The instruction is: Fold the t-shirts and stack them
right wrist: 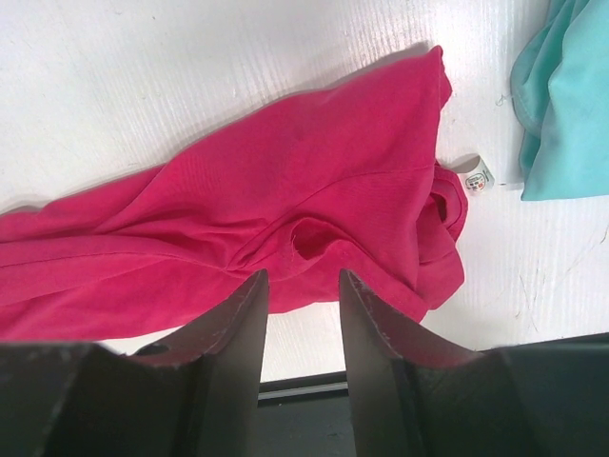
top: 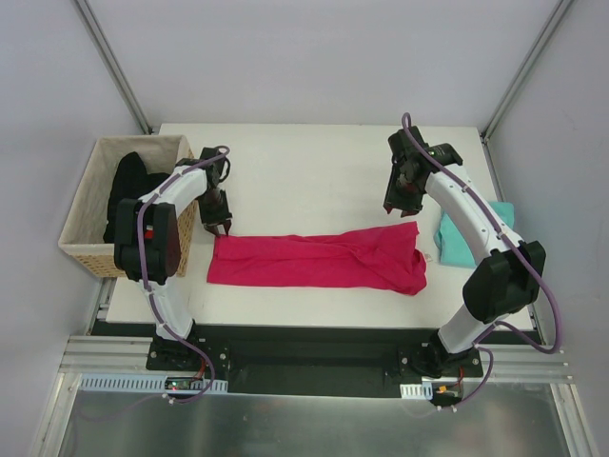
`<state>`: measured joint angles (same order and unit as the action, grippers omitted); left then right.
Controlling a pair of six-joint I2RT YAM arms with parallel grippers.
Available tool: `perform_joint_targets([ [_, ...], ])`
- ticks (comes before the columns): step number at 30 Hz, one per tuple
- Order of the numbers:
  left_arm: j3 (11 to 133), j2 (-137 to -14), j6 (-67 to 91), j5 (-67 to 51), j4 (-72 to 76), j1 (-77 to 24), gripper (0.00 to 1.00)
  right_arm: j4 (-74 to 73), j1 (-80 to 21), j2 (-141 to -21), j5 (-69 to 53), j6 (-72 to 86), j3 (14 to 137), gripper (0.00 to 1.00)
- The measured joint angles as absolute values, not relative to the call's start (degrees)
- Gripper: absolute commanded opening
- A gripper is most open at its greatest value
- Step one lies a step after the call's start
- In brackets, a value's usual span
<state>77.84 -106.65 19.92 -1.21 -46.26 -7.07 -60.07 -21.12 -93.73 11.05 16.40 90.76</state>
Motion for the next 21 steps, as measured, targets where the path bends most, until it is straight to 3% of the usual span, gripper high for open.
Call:
perform_joint_targets([
  [13, 76.8, -106.7, 20.0, 0.4, -46.2, -7.0, 0.24, -60.1, -21.0, -94.1, 9.9, 16.3, 90.8, 0.38],
  [18, 76.3, -106.7, 20.4, 0.3, -46.2, -7.0, 0.00, -60.1, -20.4, -94.1, 9.6, 16.2, 90.8, 0.39],
  [21, 76.2, -106.7, 20.5, 0.3, -46.2, -7.0, 0.00, -60.1, -20.3, -94.1, 9.6, 16.2, 90.8, 0.38],
])
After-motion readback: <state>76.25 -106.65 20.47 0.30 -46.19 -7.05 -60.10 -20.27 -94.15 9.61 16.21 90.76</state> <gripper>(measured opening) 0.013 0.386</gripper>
